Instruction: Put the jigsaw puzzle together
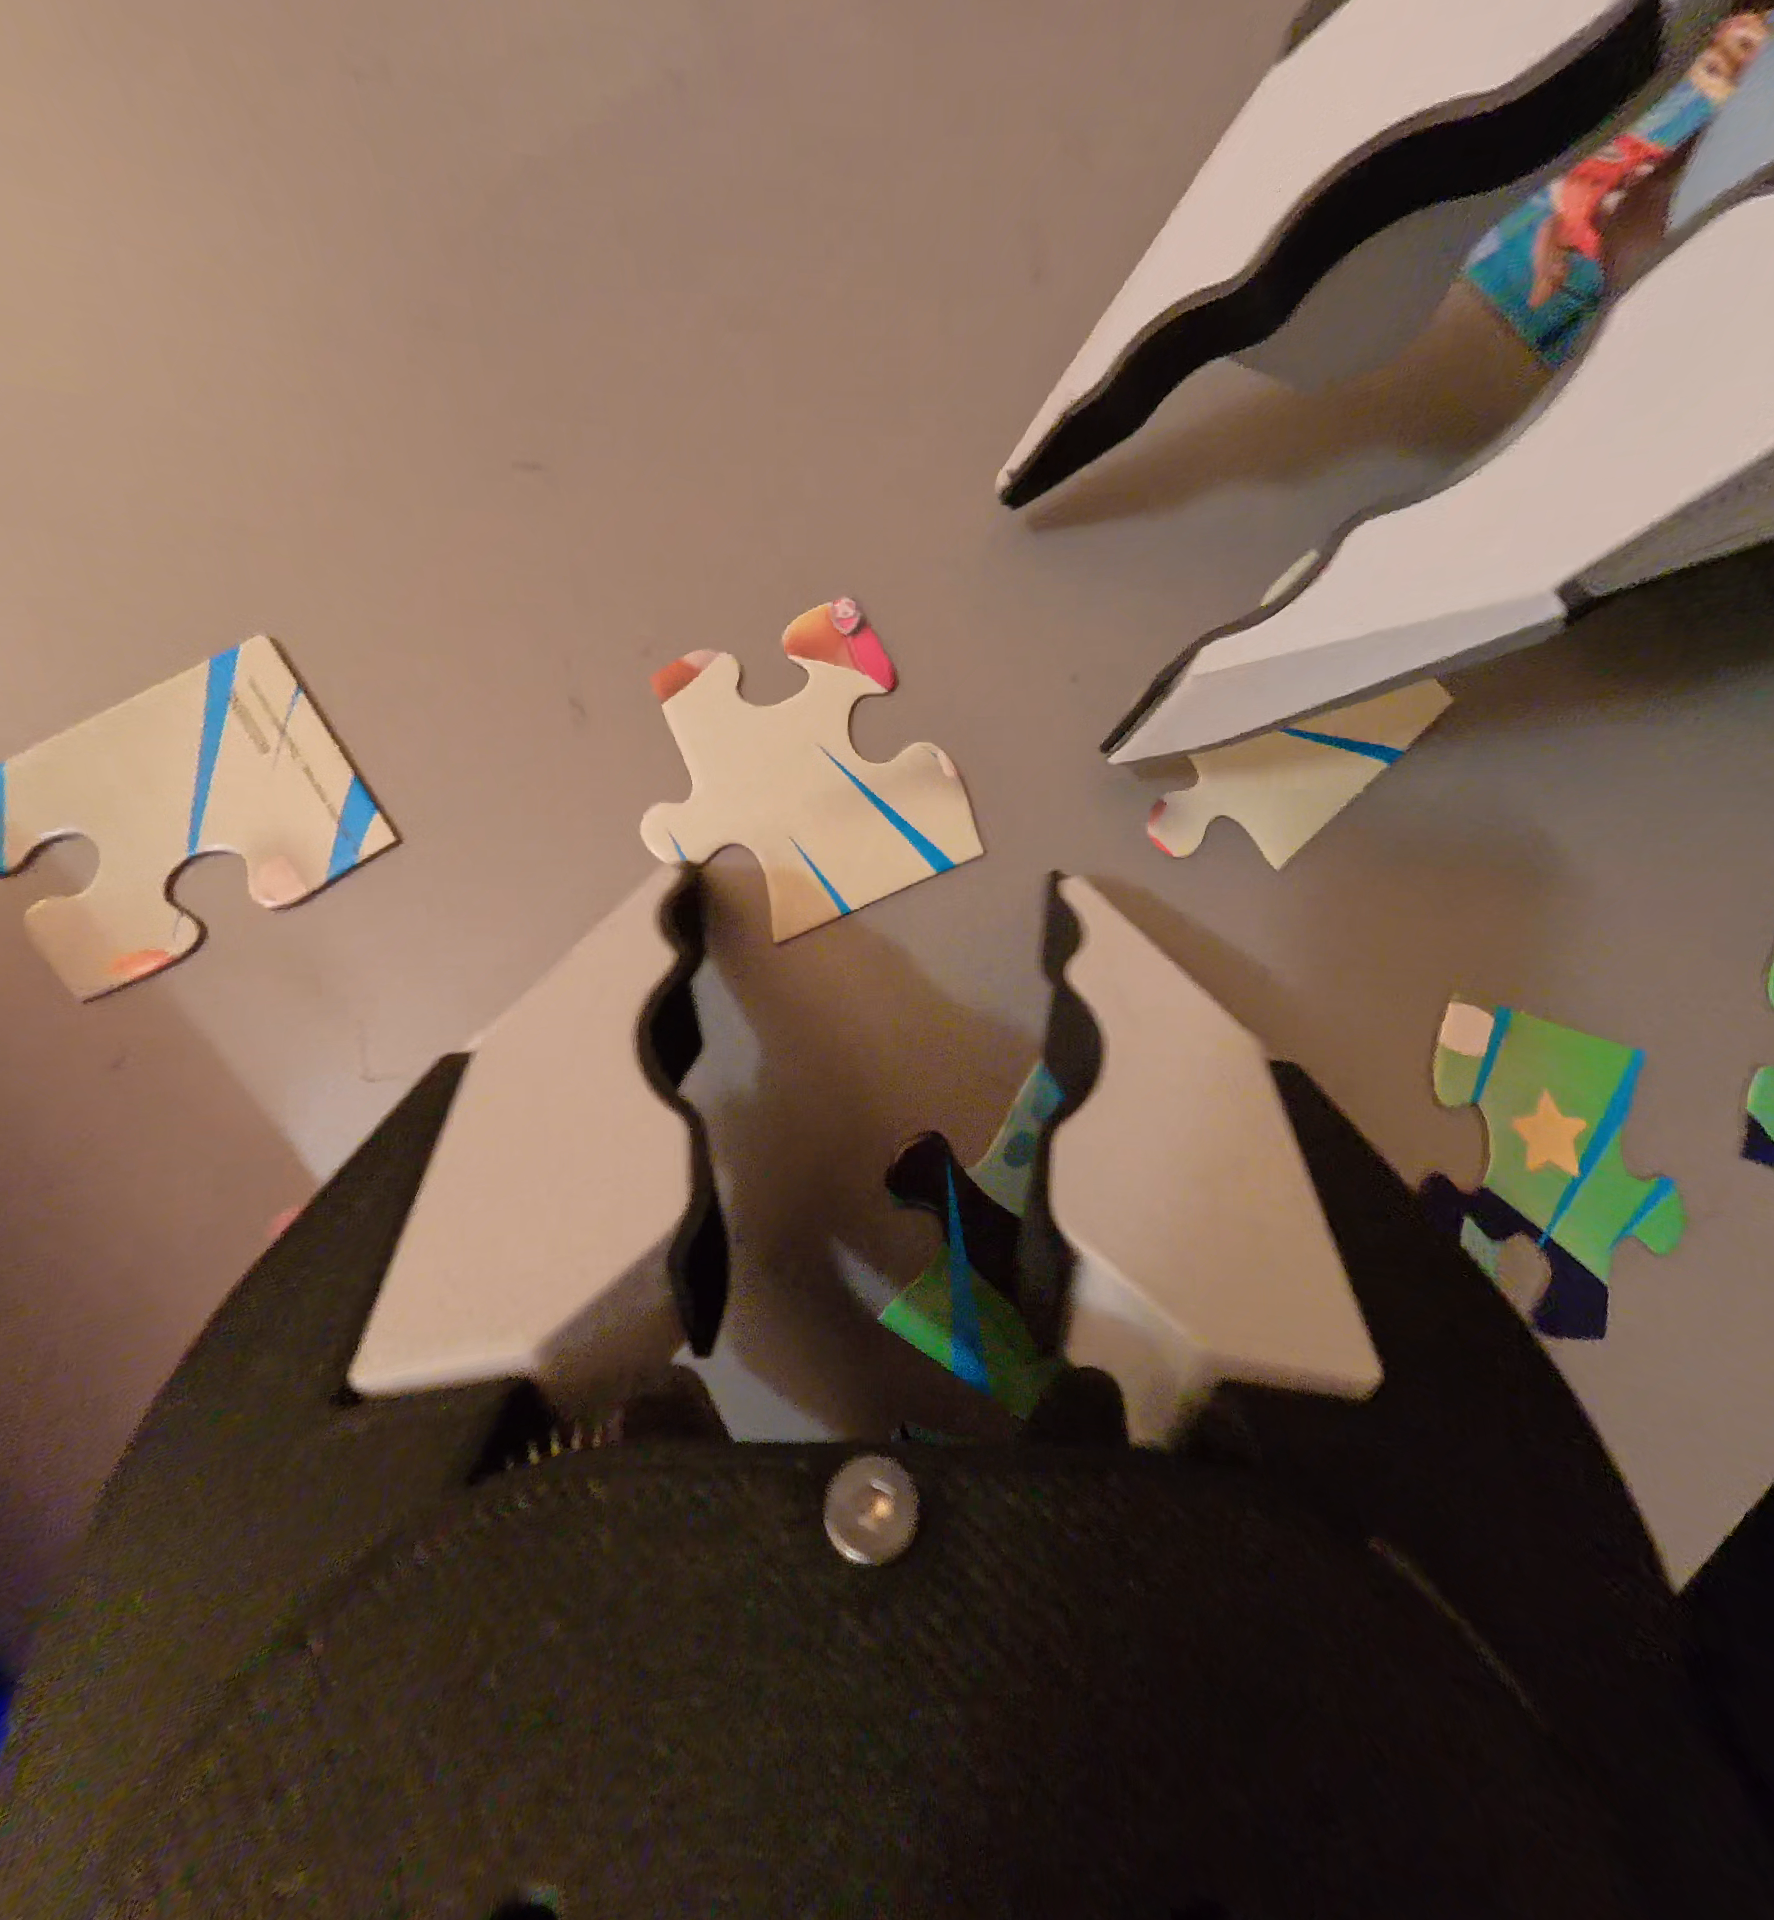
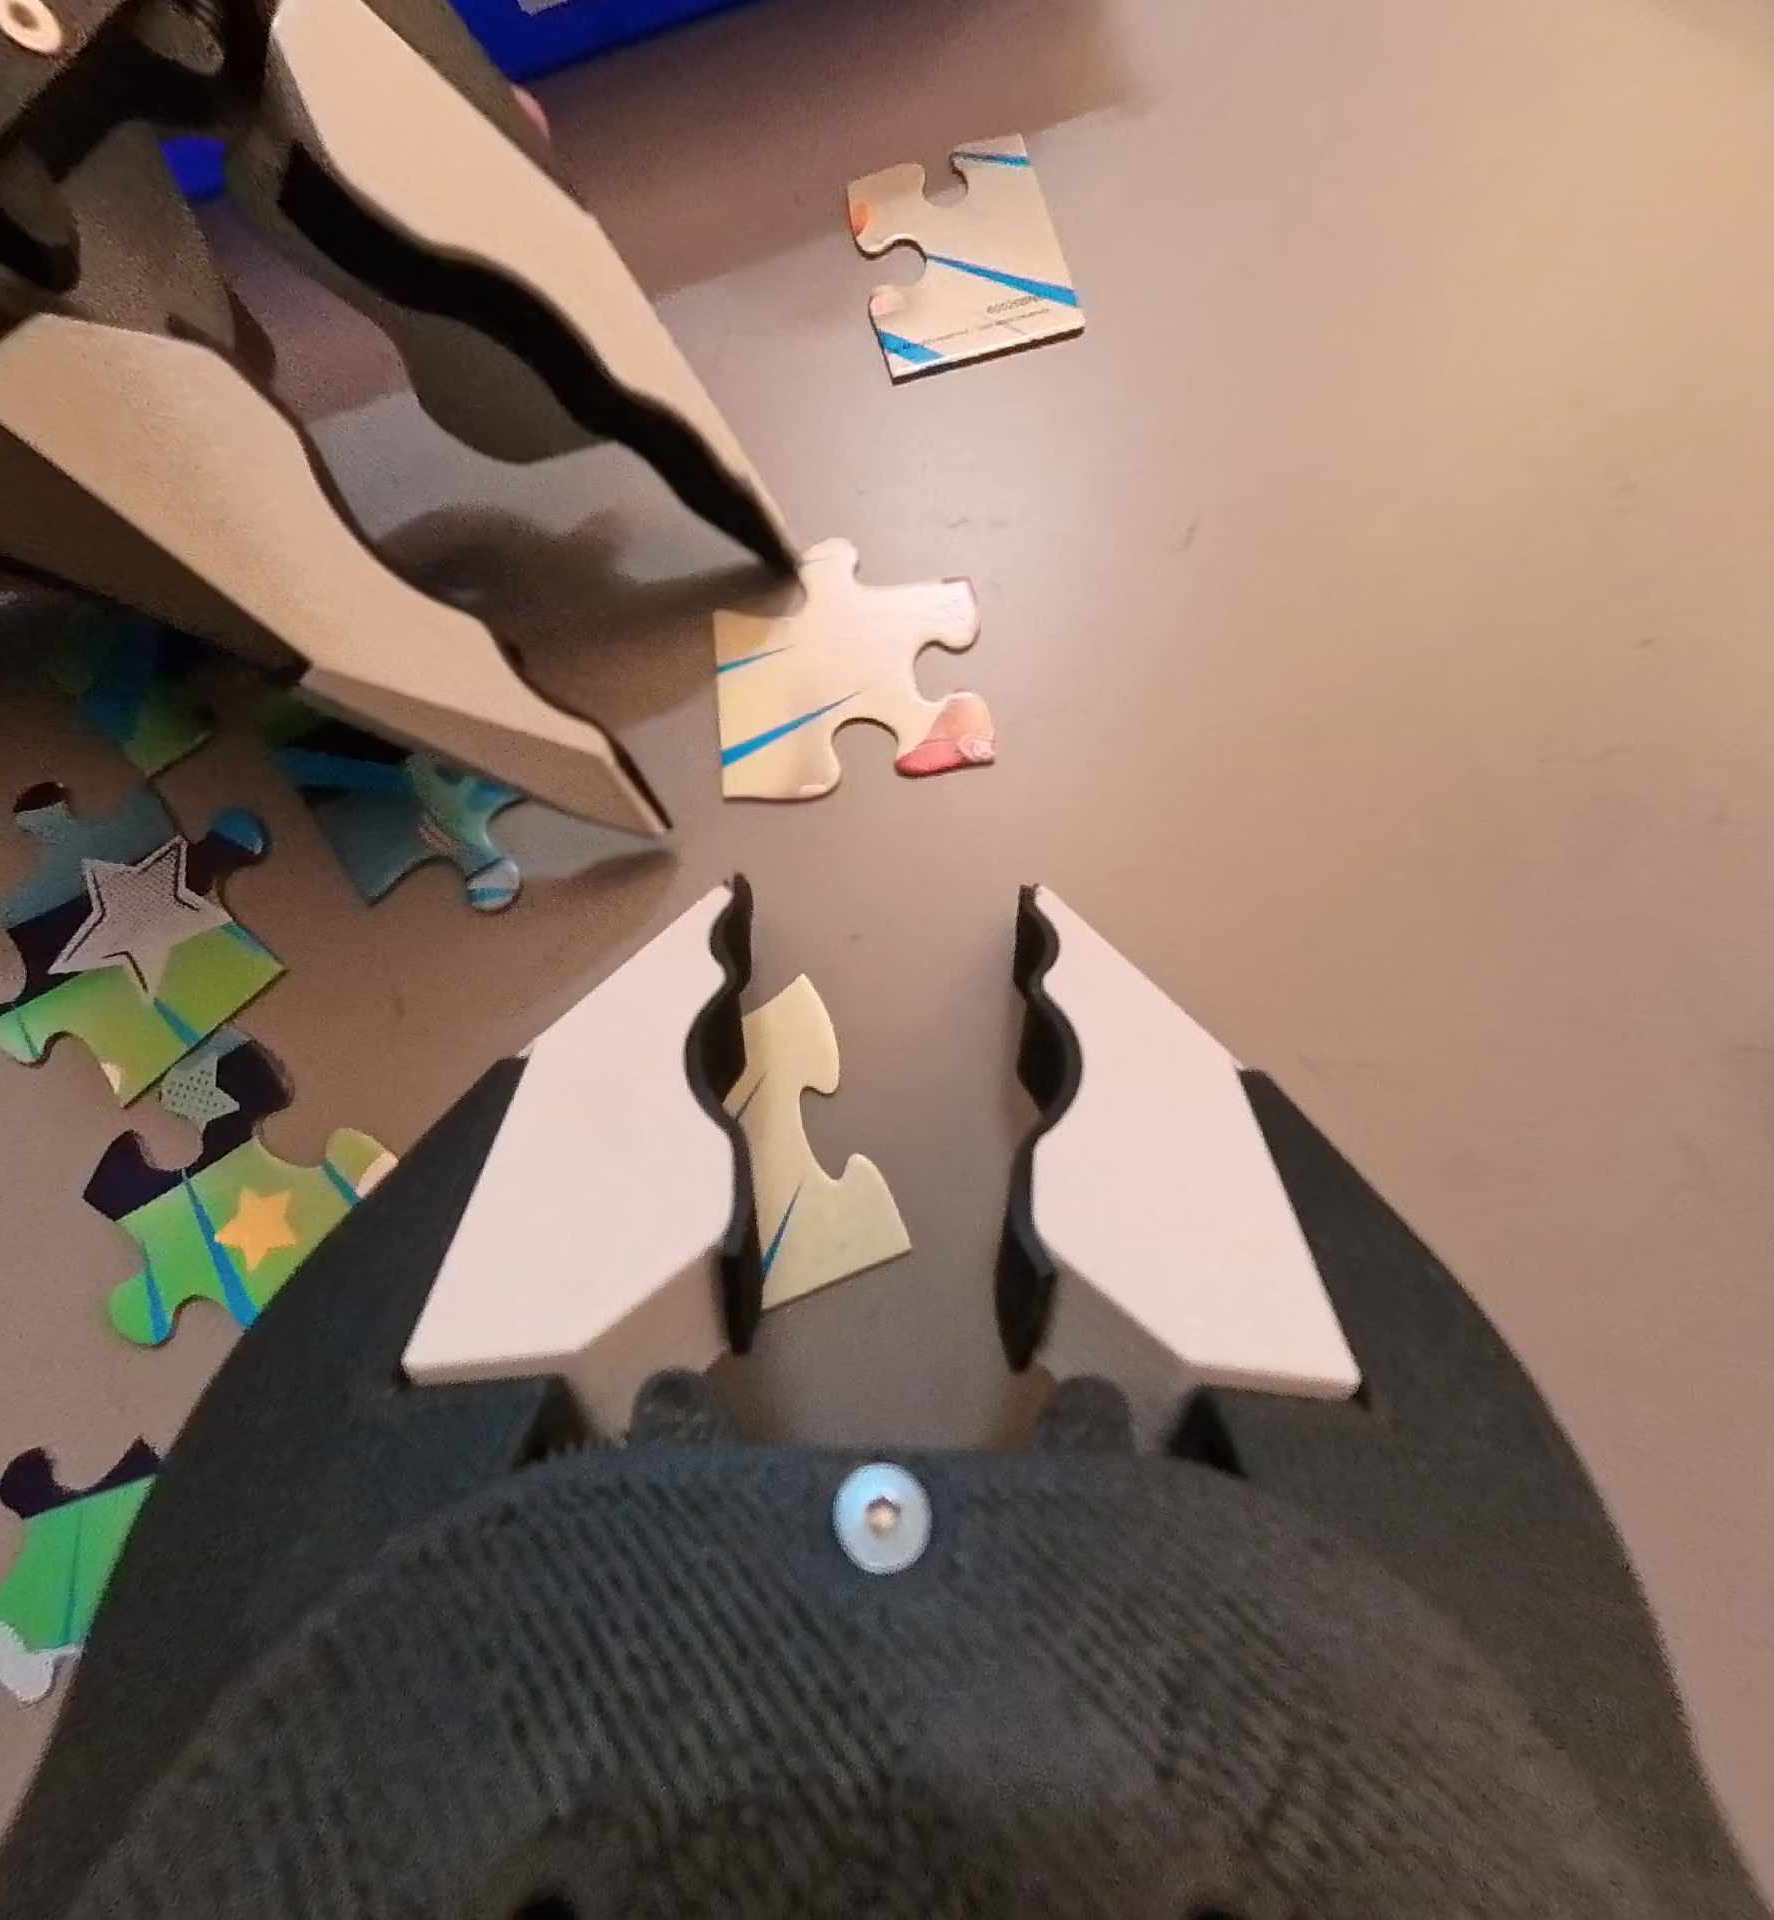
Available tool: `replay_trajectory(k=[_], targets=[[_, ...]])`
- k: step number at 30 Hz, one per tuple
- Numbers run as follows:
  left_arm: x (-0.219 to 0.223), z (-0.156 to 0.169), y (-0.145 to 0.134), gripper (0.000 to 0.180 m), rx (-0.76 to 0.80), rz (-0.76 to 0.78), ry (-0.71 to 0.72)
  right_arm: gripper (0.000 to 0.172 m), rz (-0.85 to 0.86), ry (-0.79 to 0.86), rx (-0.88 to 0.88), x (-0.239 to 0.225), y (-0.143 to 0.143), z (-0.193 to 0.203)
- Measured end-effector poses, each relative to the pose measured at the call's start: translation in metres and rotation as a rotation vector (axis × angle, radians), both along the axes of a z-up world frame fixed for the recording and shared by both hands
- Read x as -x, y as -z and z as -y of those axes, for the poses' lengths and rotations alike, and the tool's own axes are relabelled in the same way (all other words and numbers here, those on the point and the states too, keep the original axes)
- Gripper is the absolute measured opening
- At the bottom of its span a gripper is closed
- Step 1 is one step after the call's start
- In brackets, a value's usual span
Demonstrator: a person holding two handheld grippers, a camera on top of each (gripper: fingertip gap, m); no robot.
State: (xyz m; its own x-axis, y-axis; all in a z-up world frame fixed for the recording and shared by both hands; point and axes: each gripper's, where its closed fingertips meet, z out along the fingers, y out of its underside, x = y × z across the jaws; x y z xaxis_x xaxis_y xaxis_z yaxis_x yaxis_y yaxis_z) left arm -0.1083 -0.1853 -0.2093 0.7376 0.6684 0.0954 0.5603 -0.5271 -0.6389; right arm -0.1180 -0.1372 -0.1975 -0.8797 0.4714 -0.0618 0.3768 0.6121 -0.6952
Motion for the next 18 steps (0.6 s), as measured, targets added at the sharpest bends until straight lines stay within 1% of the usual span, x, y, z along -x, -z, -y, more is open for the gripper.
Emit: replay_trajectory(k=[1,2,4,7,9,11,18], targets=[[0.002,0.001,0.0,0.076,0.01,0.004,-0.035,0.05,-0.008,0.003,-0.001,0.001,-0.001,-0.001],[0.005,0.002,-0.001,0.081,0.012,0.011,-0.09,0.049,-0.017,0.008,-0.001,0.001,-0.003,-0.001],[0.007,-0.003,-0.003,0.081,-0.01,0.024,-0.184,0.049,-0.034,0.017,0.008,0.002,-0.008,-0.003],[0.011,0.0,0.004,0.08,0.066,-0.008,-0.268,0.048,-0.052,0.032,0.042,0.001,-0.018,-0.007],[0.013,0.001,0.004,0.074,0.079,-0.035,-0.309,0.047,-0.058,0.041,0.068,-0.002,-0.025,-0.013],[0.013,0.0,0.003,0.042,0.064,-0.037,-0.326,0.046,-0.065,0.051,0.089,-0.004,-0.031,-0.02],[0.011,0.0,0.002,0.041,0.077,-0.029,-0.341,0.044,-0.074,0.079,0.161,-0.007,-0.045,-0.04]])
